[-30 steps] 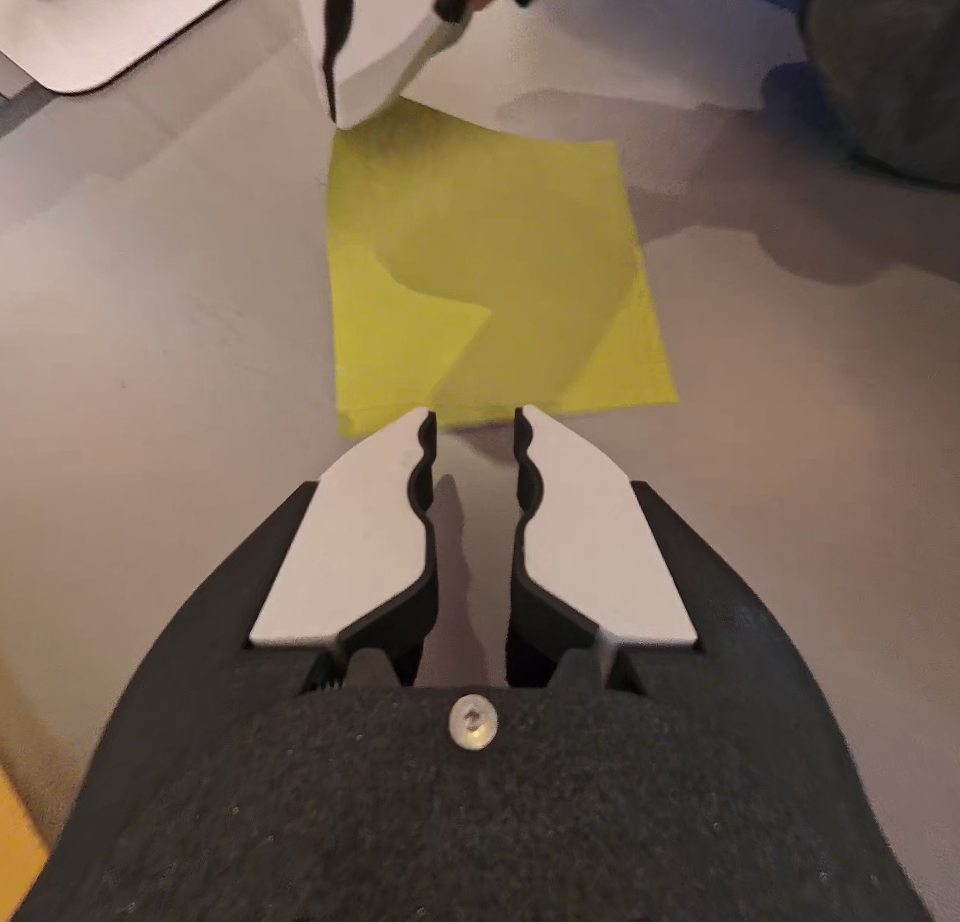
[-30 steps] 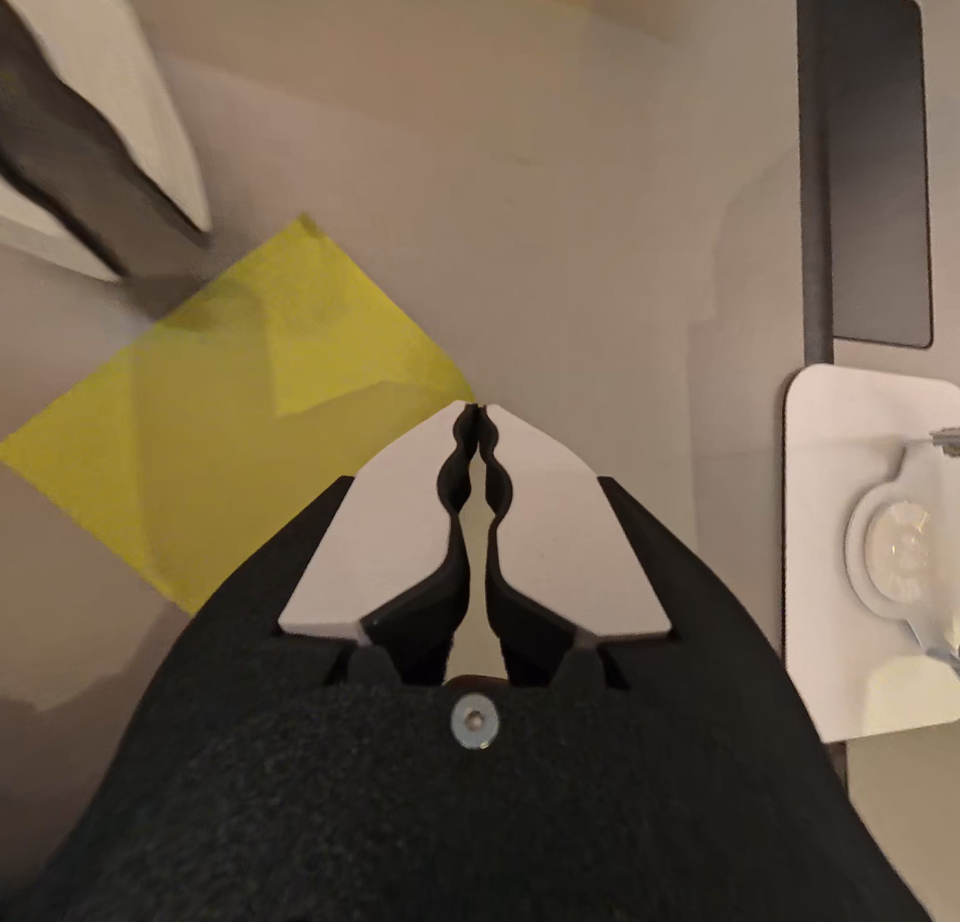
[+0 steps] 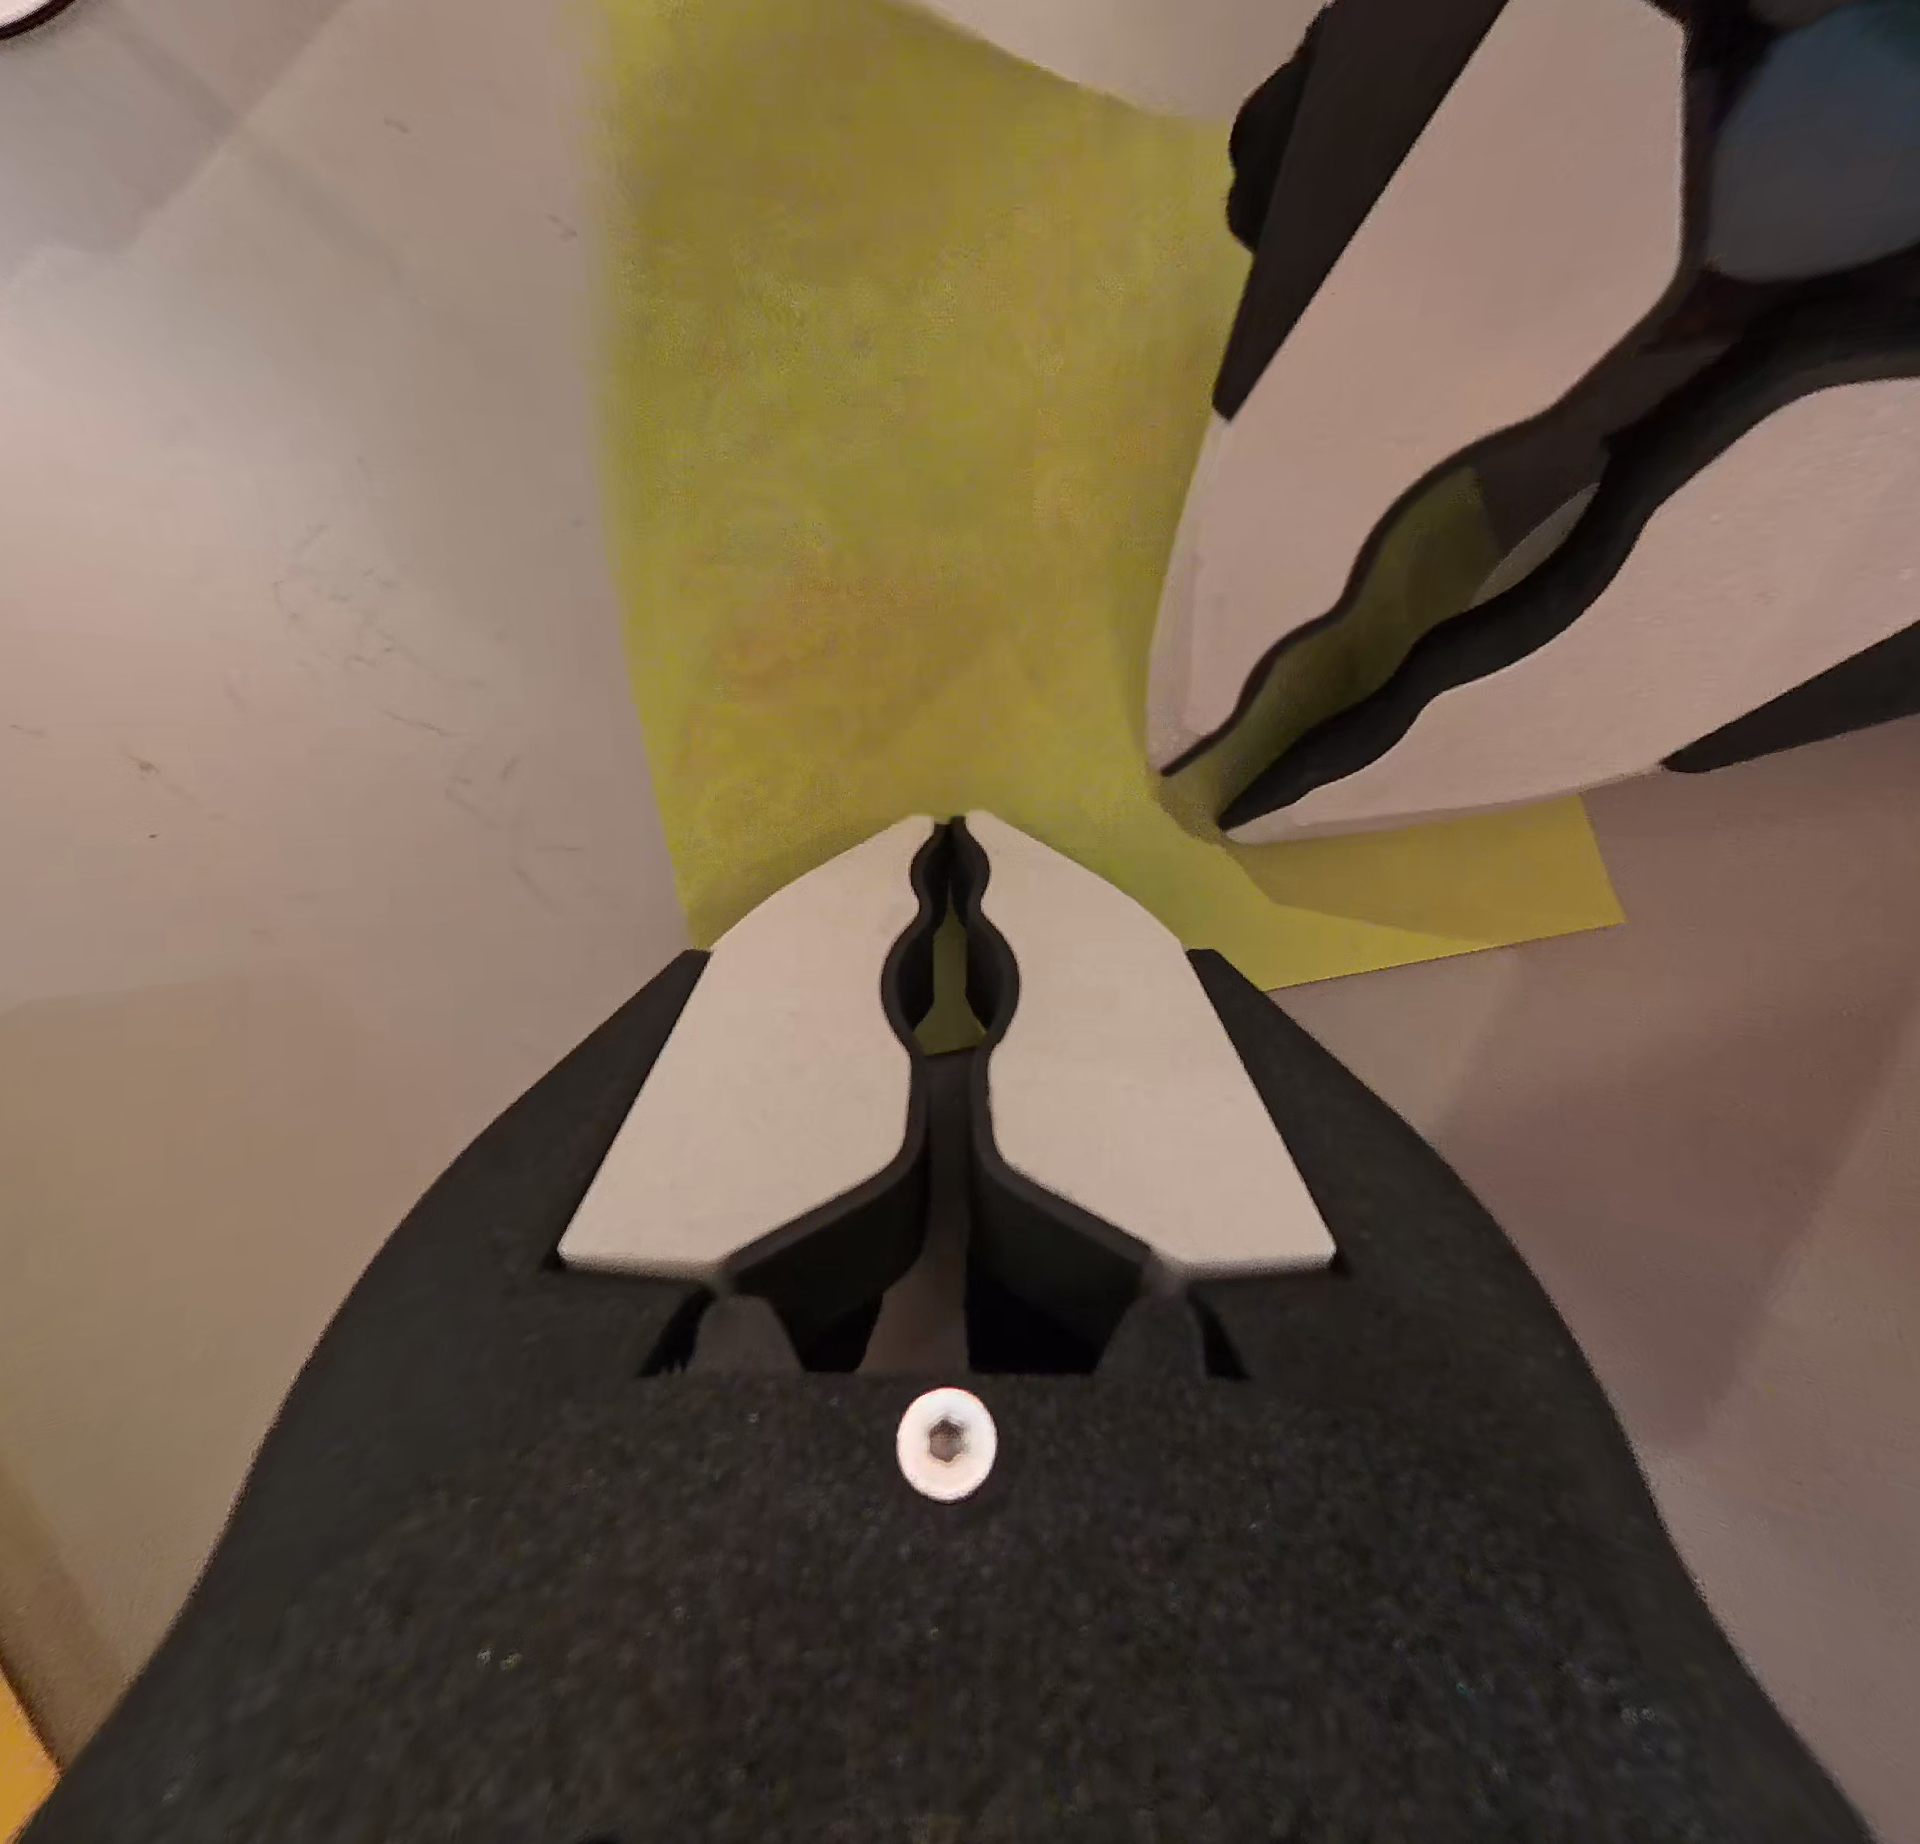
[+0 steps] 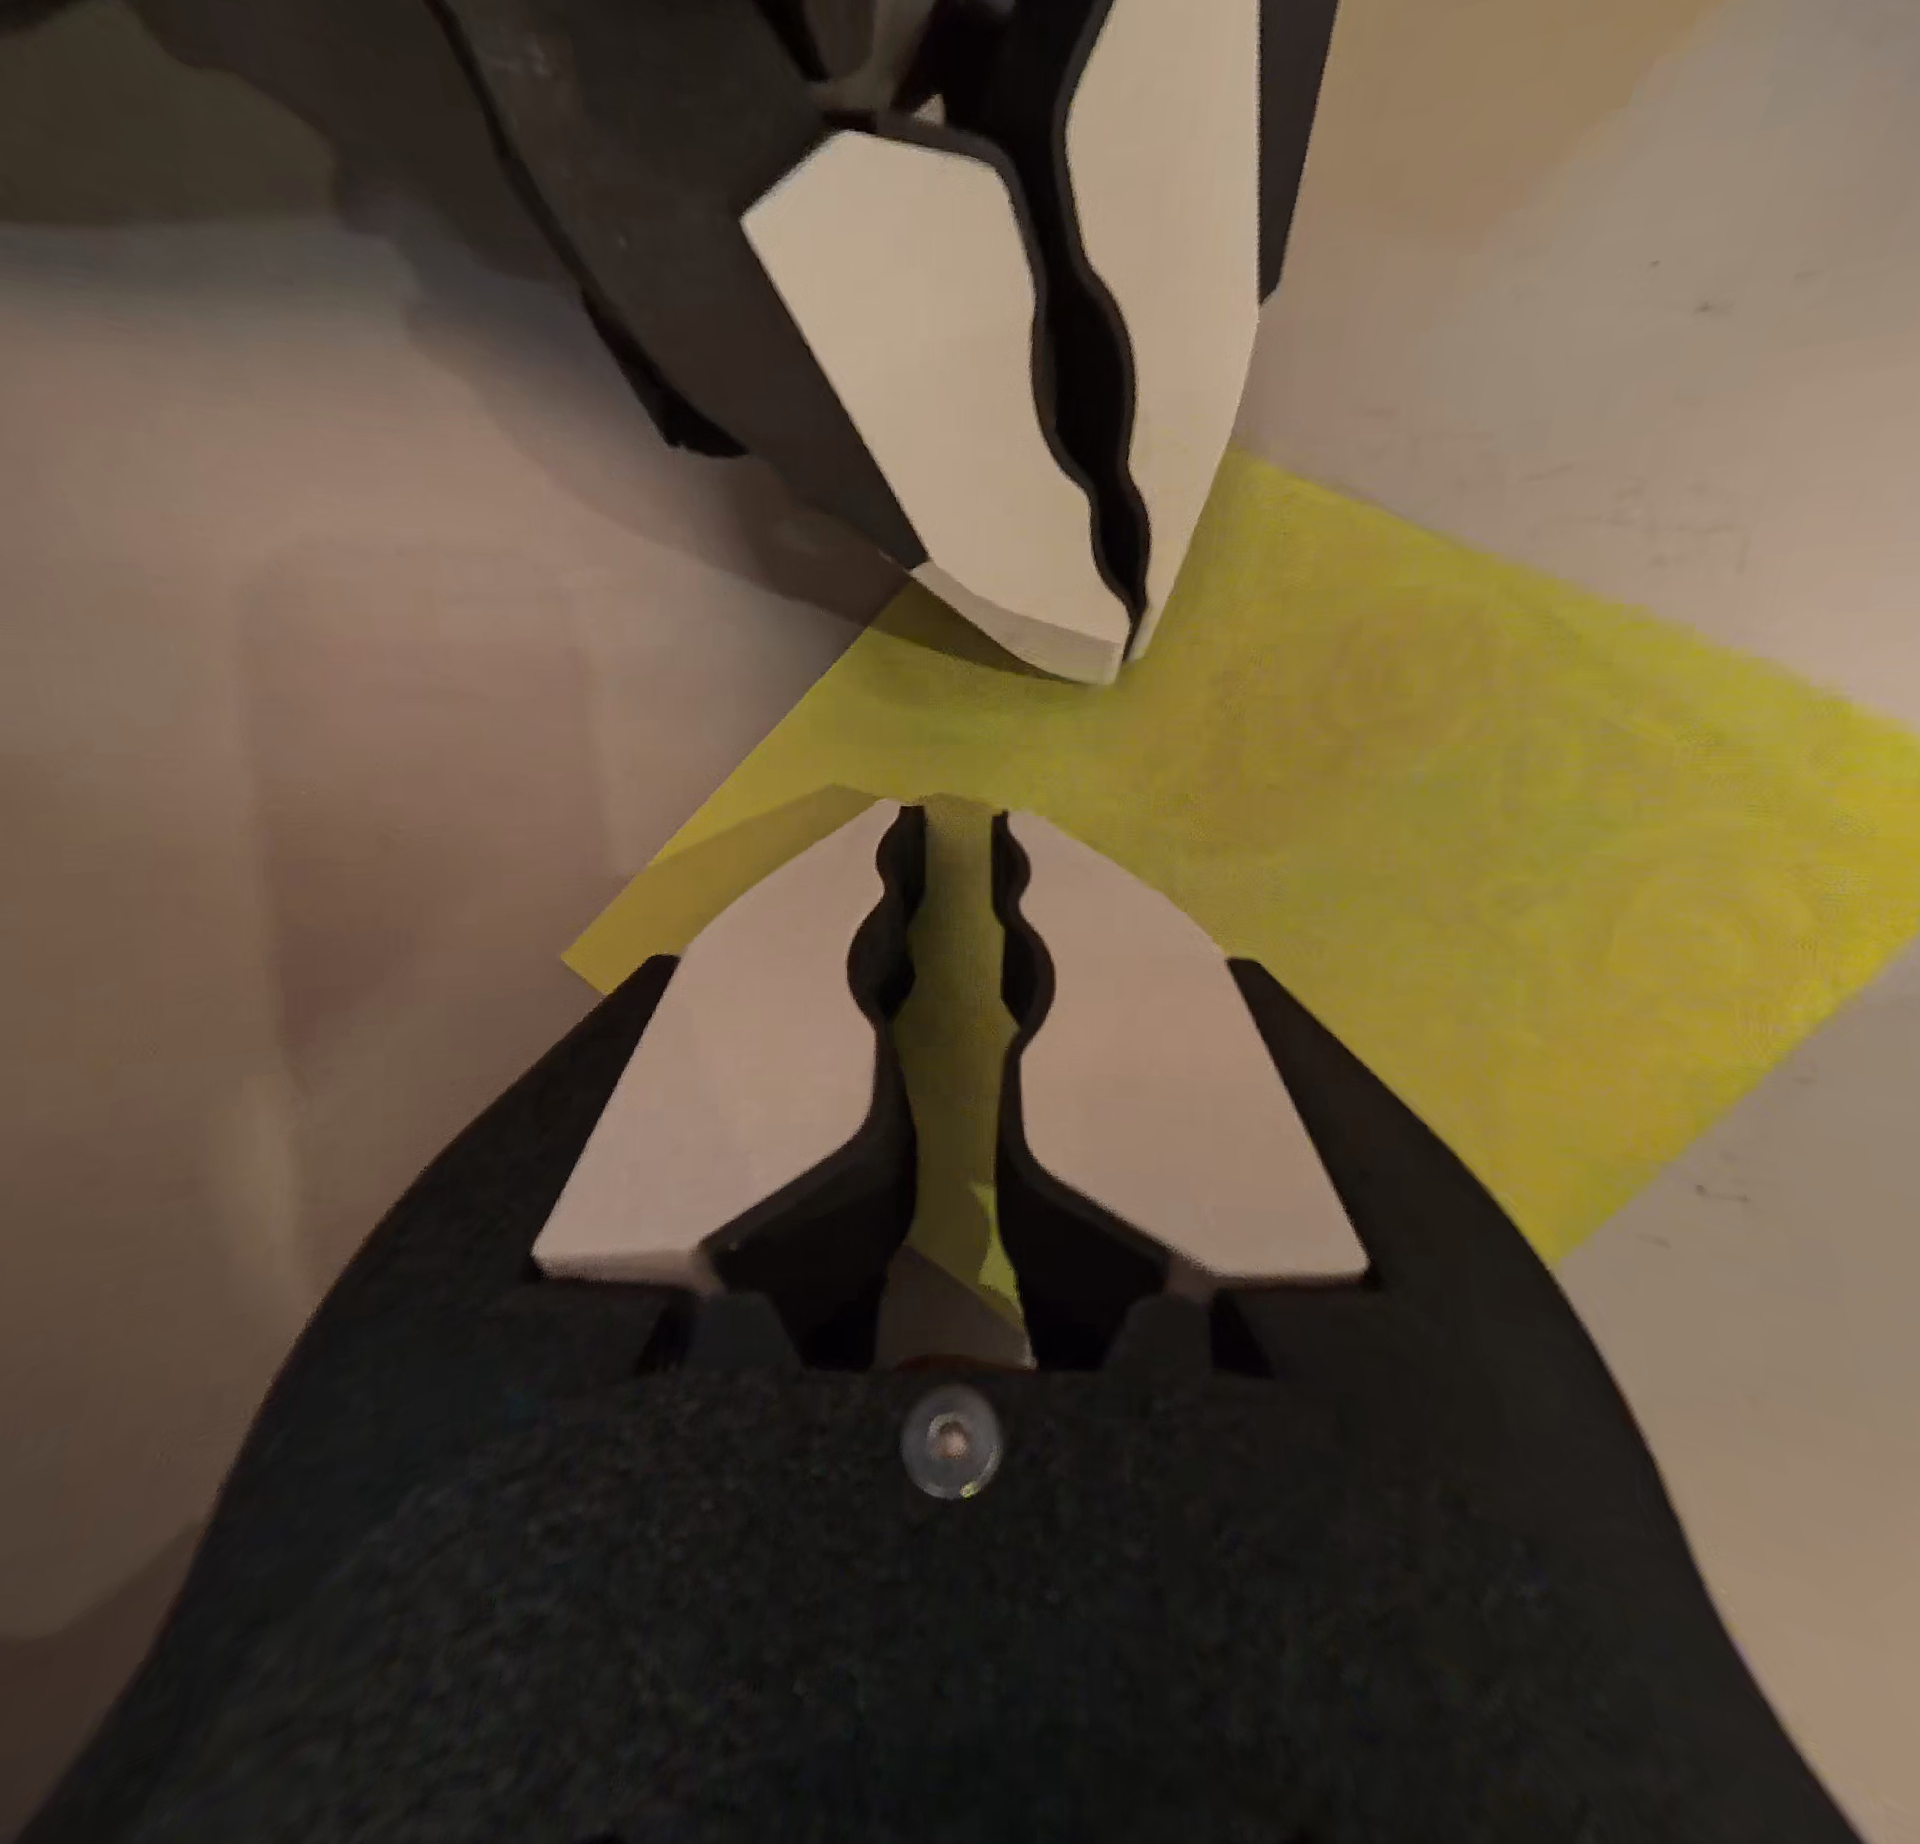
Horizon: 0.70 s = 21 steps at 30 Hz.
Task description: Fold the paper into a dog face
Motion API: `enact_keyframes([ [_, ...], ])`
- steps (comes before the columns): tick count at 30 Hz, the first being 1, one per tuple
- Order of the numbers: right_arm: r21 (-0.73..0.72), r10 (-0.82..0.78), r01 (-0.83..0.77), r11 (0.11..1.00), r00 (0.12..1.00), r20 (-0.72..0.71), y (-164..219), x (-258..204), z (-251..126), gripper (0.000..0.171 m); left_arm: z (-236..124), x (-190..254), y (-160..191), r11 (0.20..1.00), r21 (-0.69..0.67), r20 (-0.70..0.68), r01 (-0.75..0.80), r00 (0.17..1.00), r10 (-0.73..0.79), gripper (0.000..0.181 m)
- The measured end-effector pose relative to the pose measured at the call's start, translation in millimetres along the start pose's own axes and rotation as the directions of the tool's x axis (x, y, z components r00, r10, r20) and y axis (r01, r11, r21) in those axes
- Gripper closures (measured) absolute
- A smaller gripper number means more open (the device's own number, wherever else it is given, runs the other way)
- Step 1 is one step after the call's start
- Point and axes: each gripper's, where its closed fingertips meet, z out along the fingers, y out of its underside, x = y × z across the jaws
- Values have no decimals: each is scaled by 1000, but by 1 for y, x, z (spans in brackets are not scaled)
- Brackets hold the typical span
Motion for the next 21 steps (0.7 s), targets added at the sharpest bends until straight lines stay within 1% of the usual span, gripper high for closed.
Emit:
enact_keyframes([
  [1,-1,7,-7,1000,1000,5,1,-1,0,160,0,0,0,1000,-1,3,-4,1000,4,181],
  [4,-10,8,-8,1000,1000,-13,2,2,-7,157,0,0,0,1000,-2,6,-11,1000,11,181],
  [6,49,12,-9,999,997,-74,-2,14,-23,155,0,1,0,1000,0,-2,-6,1000,6,181],
  [8,126,80,-58,990,981,-179,-3,48,-45,154,-1,1,0,1000,2,-10,-4,1000,4,181],
  [10,170,211,-173,970,948,-239,3,91,-57,148,-1,2,1,1000,2,-12,-9,1000,9,181],
  [11,158,253,-222,962,943,-218,10,107,-54,153,-1,3,1,1000,3,-14,-17,1000,17,181],
  [12,135,307,-288,948,939,-158,19,118,-45,154,-2,4,1,1000,3,-17,-25,1000,25,181],
  [13,78,376,-371,926,924,-69,28,124,-33,151,-3,6,2,1000,3,-18,-29,999,29,181],
  [14,6,462,-462,887,886,41,33,123,-25,151,-4,7,3,1000,3,-16,-29,999,29,181],
  [15,-60,552,-551,832,816,171,33,116,-21,151,-5,8,4,1000,2,-14,-27,1000,27,181],
  [16,-115,611,-604,788,748,259,31,109,-23,151,-7,9,6,1000,2,-12,-24,1000,24,181],
  [17,-129,626,-618,775,726,285,30,105,-26,152,-8,11,7,1000,2,-10,-18,1000,18,181],
  [18,-137,622,-611,779,730,284,32,102,-28,152,-9,12,8,1000,2,-9,-14,1000,14,181],
  [21,-198,640,-610,767,711,292,38,88,-22,146,-10,14,9,1000,0,-4,-22,1000,22,181],
])
